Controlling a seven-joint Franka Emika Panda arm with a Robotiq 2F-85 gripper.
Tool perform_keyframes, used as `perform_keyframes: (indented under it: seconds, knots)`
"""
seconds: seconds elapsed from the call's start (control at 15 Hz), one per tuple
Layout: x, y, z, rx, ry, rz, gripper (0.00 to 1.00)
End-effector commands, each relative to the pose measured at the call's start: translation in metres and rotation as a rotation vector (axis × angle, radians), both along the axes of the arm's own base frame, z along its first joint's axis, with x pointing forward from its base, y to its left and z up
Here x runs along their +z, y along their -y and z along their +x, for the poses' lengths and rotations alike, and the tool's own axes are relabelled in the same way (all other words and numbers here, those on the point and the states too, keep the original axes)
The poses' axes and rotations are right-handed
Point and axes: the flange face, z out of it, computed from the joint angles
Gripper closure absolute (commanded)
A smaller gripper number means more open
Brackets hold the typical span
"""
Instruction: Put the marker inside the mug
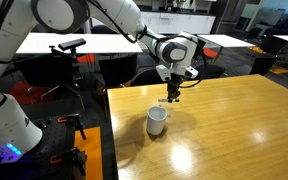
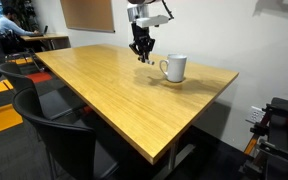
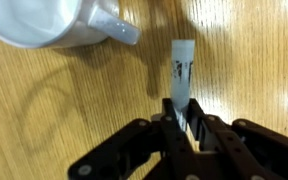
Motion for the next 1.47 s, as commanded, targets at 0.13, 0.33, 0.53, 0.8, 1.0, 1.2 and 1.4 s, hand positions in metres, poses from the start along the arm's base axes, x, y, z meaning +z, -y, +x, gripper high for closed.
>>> perform_keyframes:
  seconds: [0.13,0.33,0.53,0.8,1.0,1.2,1.4]
  knots:
    - [0.036,-0.004,-0.005,0.043,0.015,-0.084,0.95]
    - [0.047,-0.005,-0.005,0.036,0.048,-0.13,0.95]
    - [0.057,-0.006,-0.006,0.021,0.078,-0.173,0.95]
    - [0.066,-0.007,-0.005,-0.023,0.113,-0.223,0.95]
    - [0.07,-0.008,-0.005,-0.069,0.143,-0.26,0.95]
    - [0.072,-0.008,-0.006,-0.141,0.18,-0.299,0.95]
    - [0.072,-0.006,-0.008,-0.214,0.208,-0.332,0.95]
